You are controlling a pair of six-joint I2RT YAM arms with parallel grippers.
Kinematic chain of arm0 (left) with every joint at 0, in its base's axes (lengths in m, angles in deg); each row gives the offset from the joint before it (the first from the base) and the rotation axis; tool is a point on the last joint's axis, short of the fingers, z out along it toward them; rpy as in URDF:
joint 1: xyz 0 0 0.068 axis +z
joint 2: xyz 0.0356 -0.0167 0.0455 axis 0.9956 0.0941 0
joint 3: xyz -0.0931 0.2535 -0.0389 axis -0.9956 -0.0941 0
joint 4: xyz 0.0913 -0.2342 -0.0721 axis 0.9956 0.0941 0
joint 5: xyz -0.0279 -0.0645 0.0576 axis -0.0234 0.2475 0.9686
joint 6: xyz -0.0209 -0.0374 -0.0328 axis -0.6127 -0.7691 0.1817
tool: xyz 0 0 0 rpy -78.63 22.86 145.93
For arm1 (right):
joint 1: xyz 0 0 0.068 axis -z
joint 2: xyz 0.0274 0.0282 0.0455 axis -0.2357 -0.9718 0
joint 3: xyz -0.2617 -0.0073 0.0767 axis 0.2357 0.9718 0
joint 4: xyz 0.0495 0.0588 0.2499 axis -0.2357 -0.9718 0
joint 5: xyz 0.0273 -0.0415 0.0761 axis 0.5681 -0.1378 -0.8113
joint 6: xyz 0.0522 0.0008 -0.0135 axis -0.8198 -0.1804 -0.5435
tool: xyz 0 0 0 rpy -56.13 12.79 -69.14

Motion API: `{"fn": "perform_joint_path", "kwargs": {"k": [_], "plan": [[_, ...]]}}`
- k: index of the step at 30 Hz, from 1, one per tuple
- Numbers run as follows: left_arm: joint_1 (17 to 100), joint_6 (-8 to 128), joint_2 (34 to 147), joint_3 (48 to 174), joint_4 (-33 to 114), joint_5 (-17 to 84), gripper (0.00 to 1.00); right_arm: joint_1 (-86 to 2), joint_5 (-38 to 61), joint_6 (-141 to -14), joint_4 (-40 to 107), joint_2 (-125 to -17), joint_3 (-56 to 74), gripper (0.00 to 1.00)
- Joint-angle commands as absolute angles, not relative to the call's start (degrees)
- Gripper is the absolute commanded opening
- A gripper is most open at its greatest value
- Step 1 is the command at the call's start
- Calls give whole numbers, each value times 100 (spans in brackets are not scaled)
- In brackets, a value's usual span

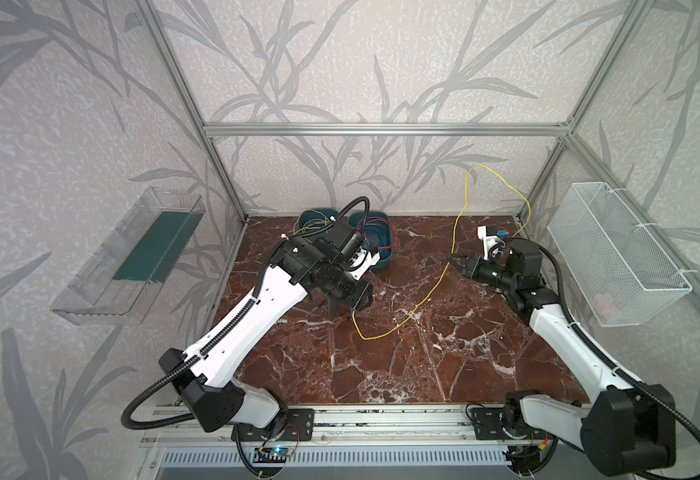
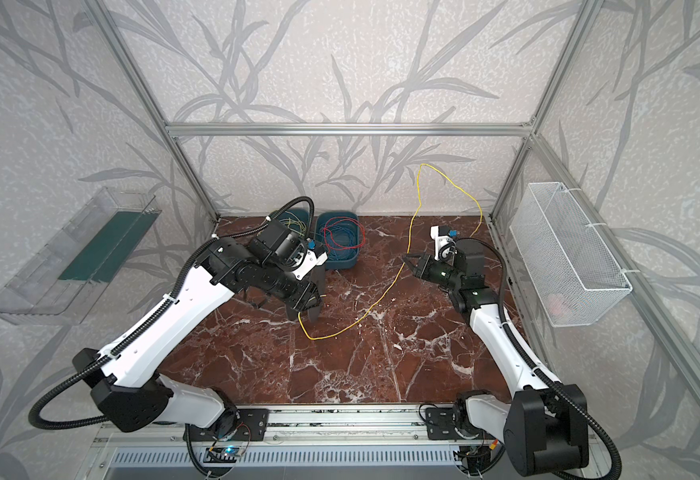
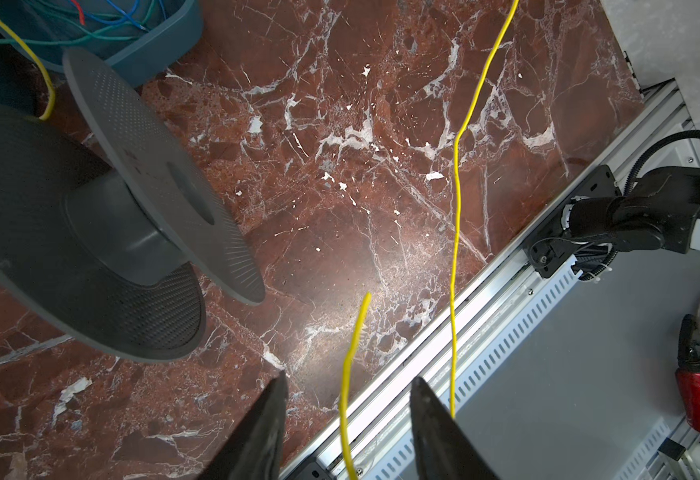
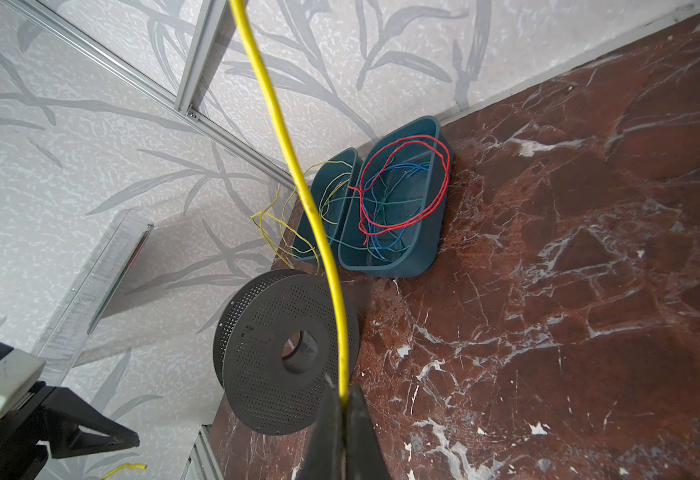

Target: Wrap the cables

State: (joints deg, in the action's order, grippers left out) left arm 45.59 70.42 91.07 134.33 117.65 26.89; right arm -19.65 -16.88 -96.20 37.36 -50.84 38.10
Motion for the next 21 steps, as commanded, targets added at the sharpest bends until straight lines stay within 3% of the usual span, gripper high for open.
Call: {"fn": "perform_joint_path", "kwargs": {"k": [1, 4, 7, 8, 10, 12, 21], "plan": [[4531, 7201, 9097, 13445, 12001, 2799, 33, -1997, -1674, -9592, 3830, -4983, 3576, 0], [4529, 7187, 9043, 13452, 11843, 2764, 11, -1996, -1691, -9587, 3796, -4974, 3574, 0], [4531, 7147, 8964, 13392, 11642, 2597, 8, -1997, -1622, -9553, 3751, -4965, 3576, 0], [4531, 7156, 8947, 13367, 11609, 2529, 10, -1996, -1617, -9552, 3742, -4965, 3576, 0], [4529, 7204, 8977, 13362, 11635, 2325, 26, -1996, -1617, -9552, 3740, -4953, 3570, 0], [4527, 7243, 9018, 13351, 11697, 2198, 34, -1996, -1600, -9552, 3742, -4948, 3550, 0], [4525, 7339, 8945, 13362, 11941, 2613, 40, -1997, -1555, -9590, 3821, -4913, 3540, 0]]}}
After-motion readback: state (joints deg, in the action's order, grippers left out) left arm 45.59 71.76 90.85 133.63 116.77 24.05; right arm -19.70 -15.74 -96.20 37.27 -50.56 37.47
